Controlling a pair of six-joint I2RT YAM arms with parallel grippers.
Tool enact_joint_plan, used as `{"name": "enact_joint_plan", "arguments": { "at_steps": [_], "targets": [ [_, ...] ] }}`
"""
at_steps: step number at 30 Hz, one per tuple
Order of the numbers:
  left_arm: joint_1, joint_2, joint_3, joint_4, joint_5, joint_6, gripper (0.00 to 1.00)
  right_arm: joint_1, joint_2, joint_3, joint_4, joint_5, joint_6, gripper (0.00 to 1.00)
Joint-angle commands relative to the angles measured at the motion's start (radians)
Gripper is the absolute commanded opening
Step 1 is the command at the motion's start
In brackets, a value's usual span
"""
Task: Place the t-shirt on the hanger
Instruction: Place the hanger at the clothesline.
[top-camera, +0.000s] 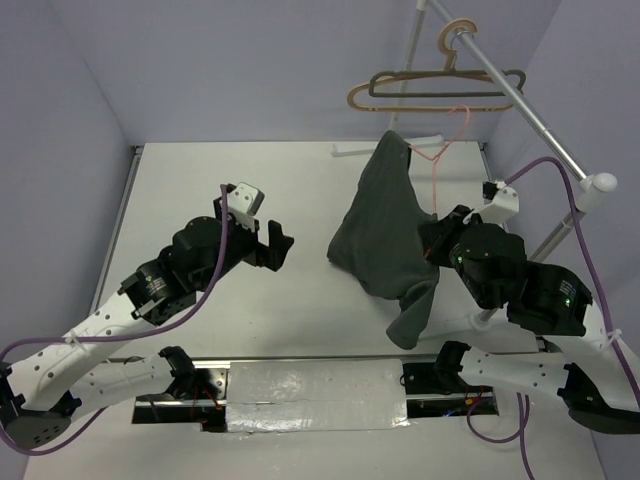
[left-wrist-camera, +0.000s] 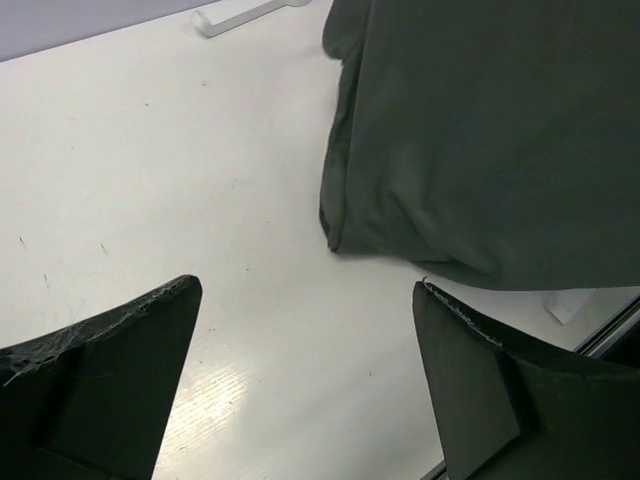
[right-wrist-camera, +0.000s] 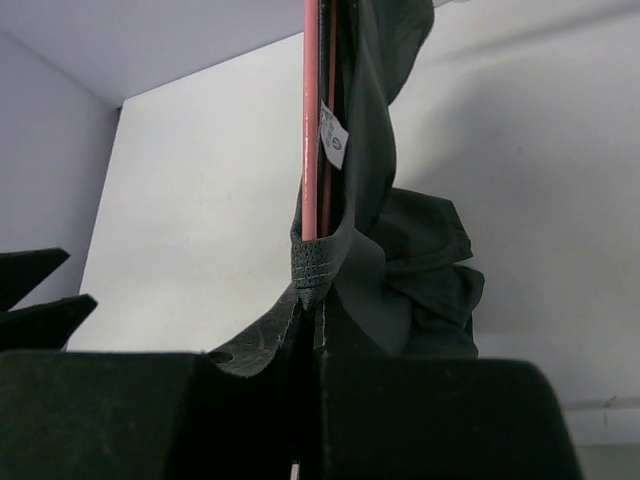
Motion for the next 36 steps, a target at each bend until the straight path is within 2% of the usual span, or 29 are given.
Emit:
{"name": "enact_joint_plan", "arguments": {
  "at_steps": [1,7,12,16,17,20,22,26,29,32,34,36],
  "targets": [
    [-0.004,-0.003,-0.001,0.084,-0.034,-0.043,0.99,0.001,0.005,0.065,-0.077,0.143,0.136,0.0],
    [-0.004,-0.008,-0.043,0.118,-0.033,-0.058,0.99,0.003,0.033,0.119,-0.189,0.209,0.253,0.0],
    [-0.004,-0.002,-0.07,0.132,-0.044,-0.051,0.99,0.001,0.063,0.148,-0.112,0.16,0.215,0.0],
    [-0.004,0.006,-0.076,0.136,-0.043,-0.055,0.99,0.001,0.177,0.222,-0.1,0.181,0.224,0.0],
    [-0.004,0.006,-0.079,0.139,-0.044,-0.055,0.99,0.004,0.192,0.228,-0.049,0.183,0.192,0.0],
    [-0.004,0.006,-0.093,0.15,-0.047,-0.054,0.99,0.03,0.241,0.217,0.062,0.224,0.17,0.0],
    [-0.004,0.008,-0.101,0.148,-0.056,-0.05,0.99,0.059,0.286,0.236,0.078,0.299,0.169,0.0],
    [-0.004,0.006,-0.115,0.156,-0.066,-0.057,0.99,0.099,0.404,0.395,-0.003,0.442,0.196,0.0],
    [-0.004,0.006,-0.135,0.174,-0.065,-0.072,0.99,0.118,0.525,0.552,-0.152,0.539,0.241,0.0],
    [-0.004,0.009,-0.165,0.199,-0.063,-0.073,0.99,0.125,0.628,0.672,-0.356,0.608,0.368,0.0],
    [-0.004,0.021,-0.185,0.22,-0.068,-0.07,1.0,0.127,0.671,0.694,-0.443,0.632,0.449,0.0],
    [-0.004,0.035,-0.191,0.231,-0.068,-0.067,0.99,0.124,0.677,0.673,-0.445,0.635,0.452,0.0]
  ]
}}
